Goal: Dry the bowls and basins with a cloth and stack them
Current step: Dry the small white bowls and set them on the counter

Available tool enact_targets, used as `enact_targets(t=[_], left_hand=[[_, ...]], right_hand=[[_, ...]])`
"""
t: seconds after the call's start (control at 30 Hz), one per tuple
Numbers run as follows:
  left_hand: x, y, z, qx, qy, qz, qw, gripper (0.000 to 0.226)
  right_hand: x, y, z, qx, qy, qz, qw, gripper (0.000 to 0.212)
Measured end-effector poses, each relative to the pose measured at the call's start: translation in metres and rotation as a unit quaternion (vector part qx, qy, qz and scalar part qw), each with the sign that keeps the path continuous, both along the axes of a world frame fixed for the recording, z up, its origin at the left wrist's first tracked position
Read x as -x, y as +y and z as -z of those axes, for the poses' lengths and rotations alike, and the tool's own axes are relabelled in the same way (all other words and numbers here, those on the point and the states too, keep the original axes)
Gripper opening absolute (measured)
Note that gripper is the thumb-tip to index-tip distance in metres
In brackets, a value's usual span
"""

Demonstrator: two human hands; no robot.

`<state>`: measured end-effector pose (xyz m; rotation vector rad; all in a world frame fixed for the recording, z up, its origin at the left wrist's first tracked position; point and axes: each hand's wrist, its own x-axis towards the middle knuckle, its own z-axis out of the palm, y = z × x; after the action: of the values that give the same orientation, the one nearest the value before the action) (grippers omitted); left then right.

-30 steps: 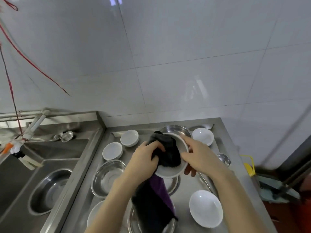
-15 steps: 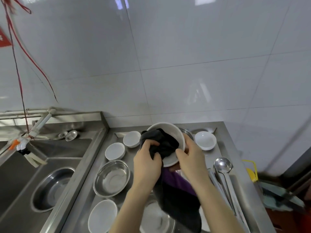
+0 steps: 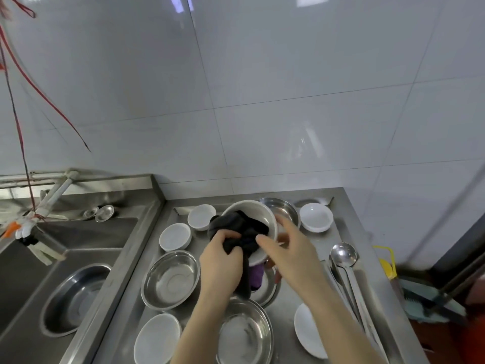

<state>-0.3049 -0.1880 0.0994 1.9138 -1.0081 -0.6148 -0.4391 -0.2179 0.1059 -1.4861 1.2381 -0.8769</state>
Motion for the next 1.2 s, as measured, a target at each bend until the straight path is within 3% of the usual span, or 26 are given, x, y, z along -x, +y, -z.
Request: enact_targets(t=[0.17, 0.3, 0.43, 0.57, 0.63, 0.7, 0.77, 0.93, 1.07, 1.13, 1.2], left_hand=[[0.006, 0.002, 0.0, 0.023, 0.033, -0.008, 0.999, 0.032], [-0.014, 0.003, 0.005, 0.012, -0.067, 0.088, 0.994, 0.038], [-0.028, 0.001, 0.009, 0.0, -0.148, 0.219, 0.964, 0.041], [-0.016, -0.003, 0.012, 0.041, -0.119, 0.093, 0.988, 0.041], [-0.006, -0.003, 0.009, 0.03, -0.064, 0.048, 0.996, 0.037], [0.0, -0.003, 0.005, 0.007, 0.017, 0.053, 0.998, 0.033], [0.0, -0.002, 0.005, -0.005, 0.056, 0.061, 0.997, 0.031], [-0.014, 0.004, 0.011, -0.014, -0.004, 0.065, 0.998, 0.032], [-0.029, 0.007, 0.012, -0.06, -0.082, 0.223, 0.97, 0.042], [-0.029, 0.008, 0.013, -0.064, -0.085, 0.245, 0.964, 0.044], [-0.028, 0.005, 0.014, -0.041, -0.084, 0.201, 0.975, 0.044]], right_hand=[[-0.025, 0.017, 0.01, 0.037, 0.028, 0.054, 0.997, 0.072], [0.003, -0.01, -0.007, 0.009, 0.081, -0.064, 0.995, 0.068], [0.021, -0.016, -0.022, -0.06, 0.093, -0.154, 0.982, 0.07], [0.003, -0.006, -0.004, -0.044, 0.012, -0.034, 0.998, 0.064], [-0.014, -0.001, 0.009, -0.007, -0.022, 0.053, 0.998, 0.064], [-0.026, 0.004, 0.015, 0.015, -0.047, 0.131, 0.99, 0.066], [-0.03, 0.006, 0.014, 0.009, -0.055, 0.147, 0.988, 0.065], [-0.014, -0.005, 0.006, 0.01, 0.033, 0.014, 0.999, 0.067], [0.018, -0.016, -0.015, -0.073, 0.091, -0.147, 0.982, 0.072], [0.024, -0.017, -0.017, -0.083, 0.11, -0.168, 0.976, 0.071], [0.018, -0.016, -0.012, -0.069, 0.089, -0.126, 0.986, 0.062]])
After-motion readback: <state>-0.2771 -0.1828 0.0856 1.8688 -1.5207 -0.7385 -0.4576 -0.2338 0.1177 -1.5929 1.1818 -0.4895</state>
